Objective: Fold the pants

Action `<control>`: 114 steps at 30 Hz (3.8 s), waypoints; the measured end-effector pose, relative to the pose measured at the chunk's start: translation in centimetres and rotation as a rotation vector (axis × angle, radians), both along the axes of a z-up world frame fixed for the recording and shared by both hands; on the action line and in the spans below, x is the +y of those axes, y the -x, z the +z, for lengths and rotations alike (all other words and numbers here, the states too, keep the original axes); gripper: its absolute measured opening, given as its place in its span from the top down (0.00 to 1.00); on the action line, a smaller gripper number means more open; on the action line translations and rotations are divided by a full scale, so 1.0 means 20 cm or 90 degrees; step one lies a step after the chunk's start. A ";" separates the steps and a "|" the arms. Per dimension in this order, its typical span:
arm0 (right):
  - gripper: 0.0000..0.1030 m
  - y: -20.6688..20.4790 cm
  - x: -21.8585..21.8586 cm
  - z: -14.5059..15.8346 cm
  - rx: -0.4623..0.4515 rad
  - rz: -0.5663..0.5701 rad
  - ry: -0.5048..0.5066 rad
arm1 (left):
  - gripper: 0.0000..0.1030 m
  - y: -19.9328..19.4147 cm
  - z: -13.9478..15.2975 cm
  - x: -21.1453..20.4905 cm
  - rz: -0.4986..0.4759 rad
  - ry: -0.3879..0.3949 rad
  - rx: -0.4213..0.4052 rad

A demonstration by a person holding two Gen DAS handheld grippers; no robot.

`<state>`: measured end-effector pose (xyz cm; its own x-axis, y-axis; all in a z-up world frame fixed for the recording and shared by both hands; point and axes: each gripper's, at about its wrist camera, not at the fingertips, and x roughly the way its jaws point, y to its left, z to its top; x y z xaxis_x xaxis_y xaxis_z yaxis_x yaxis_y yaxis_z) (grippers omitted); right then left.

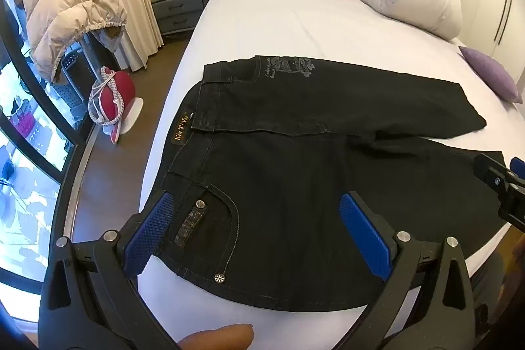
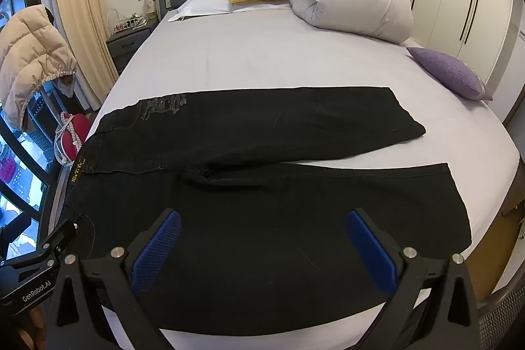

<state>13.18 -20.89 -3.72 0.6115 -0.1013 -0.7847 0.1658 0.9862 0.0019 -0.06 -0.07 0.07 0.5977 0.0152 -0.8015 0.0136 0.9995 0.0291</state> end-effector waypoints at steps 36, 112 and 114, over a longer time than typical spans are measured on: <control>0.00 0.01 0.04 -0.03 0.007 0.009 0.002 | 0.00 0.00 -0.09 0.06 0.007 0.002 0.007; 0.00 -0.30 -0.07 -0.01 -0.042 0.093 -0.043 | 0.00 -0.22 -0.08 0.17 -0.055 0.043 -0.074; 0.00 -0.36 -0.10 -0.01 -0.049 0.102 -0.047 | 0.00 -0.29 -0.10 0.18 -0.034 0.002 -0.046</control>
